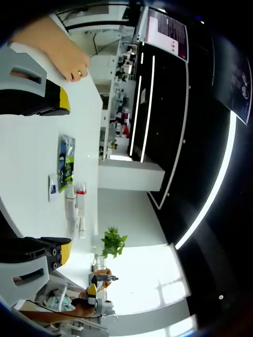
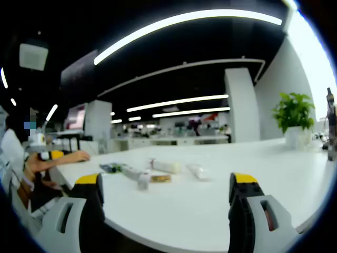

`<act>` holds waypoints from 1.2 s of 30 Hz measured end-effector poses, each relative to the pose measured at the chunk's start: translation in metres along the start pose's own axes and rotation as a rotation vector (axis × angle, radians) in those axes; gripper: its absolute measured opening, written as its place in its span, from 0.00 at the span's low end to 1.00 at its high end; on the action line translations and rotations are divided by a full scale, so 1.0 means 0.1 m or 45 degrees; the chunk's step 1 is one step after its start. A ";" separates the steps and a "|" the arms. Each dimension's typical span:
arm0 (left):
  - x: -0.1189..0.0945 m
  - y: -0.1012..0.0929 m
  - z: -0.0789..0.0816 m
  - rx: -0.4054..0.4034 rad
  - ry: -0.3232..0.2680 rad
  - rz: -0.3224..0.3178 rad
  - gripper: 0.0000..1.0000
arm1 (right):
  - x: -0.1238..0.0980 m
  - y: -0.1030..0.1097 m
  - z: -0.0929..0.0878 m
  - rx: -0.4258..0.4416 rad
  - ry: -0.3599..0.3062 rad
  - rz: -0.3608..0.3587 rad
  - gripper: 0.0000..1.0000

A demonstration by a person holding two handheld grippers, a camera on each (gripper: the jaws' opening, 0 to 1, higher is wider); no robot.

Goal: Arrange the skincare products in the storage area until every visible bottle or jar stands upright without overlapping.

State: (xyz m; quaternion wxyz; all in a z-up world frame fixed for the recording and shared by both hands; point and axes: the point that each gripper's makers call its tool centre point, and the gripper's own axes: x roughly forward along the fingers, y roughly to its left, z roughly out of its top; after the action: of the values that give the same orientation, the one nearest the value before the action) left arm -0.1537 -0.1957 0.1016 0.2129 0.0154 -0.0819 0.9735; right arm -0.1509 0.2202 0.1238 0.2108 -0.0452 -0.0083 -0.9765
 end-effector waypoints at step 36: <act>0.03 -0.02 0.00 -0.016 -0.011 -0.025 0.99 | 0.04 0.12 0.02 -0.028 0.000 0.045 0.97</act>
State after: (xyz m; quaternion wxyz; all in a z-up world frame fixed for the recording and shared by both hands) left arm -0.1552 -0.1925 0.1022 0.2224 0.0191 -0.0886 0.9707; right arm -0.1490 0.2081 0.1265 0.2276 -0.0475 0.0031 -0.9726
